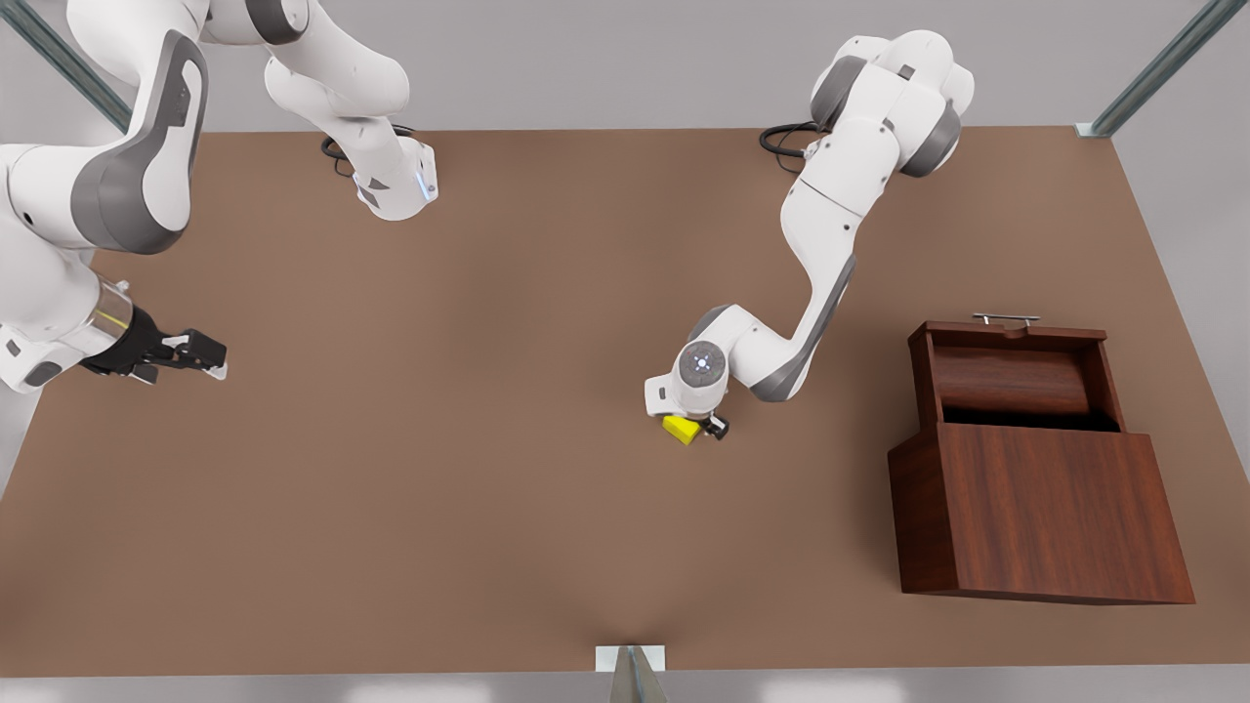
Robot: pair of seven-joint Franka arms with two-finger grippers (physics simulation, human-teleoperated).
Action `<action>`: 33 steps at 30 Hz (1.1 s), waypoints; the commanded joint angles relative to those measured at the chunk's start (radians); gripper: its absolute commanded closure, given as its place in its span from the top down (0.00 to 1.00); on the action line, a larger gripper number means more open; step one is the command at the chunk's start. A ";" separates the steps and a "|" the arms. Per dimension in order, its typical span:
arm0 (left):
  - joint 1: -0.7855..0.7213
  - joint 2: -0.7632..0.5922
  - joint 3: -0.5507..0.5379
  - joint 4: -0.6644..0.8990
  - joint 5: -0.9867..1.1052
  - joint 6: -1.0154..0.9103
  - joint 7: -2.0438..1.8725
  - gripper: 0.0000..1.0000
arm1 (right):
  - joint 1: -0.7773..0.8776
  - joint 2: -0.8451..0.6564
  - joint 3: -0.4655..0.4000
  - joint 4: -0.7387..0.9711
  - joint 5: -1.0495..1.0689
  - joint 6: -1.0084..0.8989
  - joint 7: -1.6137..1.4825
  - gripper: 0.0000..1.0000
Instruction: Open the drawer with left arm, place the square in the middle with right arm, and place the square in the drawer with left arm
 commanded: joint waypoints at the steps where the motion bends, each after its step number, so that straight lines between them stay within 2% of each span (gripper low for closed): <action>1: 0.000 0.000 0.000 0.000 0.001 0.000 0.000 0.77 | 0.000 0.000 0.000 0.000 0.001 0.000 0.000 1.00; 3: 0.000 0.000 0.000 0.000 0.001 0.000 0.000 0.76 | 0.000 0.001 0.000 0.002 0.001 0.000 0.000 1.00; 5: 0.000 0.000 0.000 0.000 0.001 0.000 -0.002 0.69 | 0.000 0.001 0.000 0.002 -0.001 0.002 0.000 1.00; 13: 0.002 -0.023 0.000 0.011 -0.003 -0.014 -0.003 0.69 | -0.002 0.001 0.000 0.003 0.001 0.002 0.000 1.00; 16: 0.006 -0.121 0.000 0.014 -0.019 -0.129 0.001 0.69 | -0.002 0.001 0.000 0.002 -0.001 0.008 0.000 1.00; 19: 0.012 -0.290 0.014 0.006 -0.064 -0.344 0.146 0.69 | -0.003 0.001 0.000 0.002 -0.001 0.008 0.000 1.00; 23: 0.012 -0.420 0.190 0.002 -0.108 -0.516 0.512 0.70 | -0.002 0.003 0.000 0.002 -0.001 0.009 0.000 1.00; 27: 0.009 -0.483 0.396 -0.054 -0.148 -0.542 0.853 0.70 | -0.002 0.003 0.000 0.002 0.001 0.009 0.000 1.00; 30: 0.009 -0.523 0.512 -0.126 -0.148 -0.528 1.017 0.69 | 0.000 0.005 0.000 0.002 0.001 0.011 0.000 1.00; 33: 0.009 -0.515 0.615 -0.132 -0.148 -0.527 1.147 0.69 | 0.001 0.005 0.000 0.002 0.001 0.014 0.000 1.00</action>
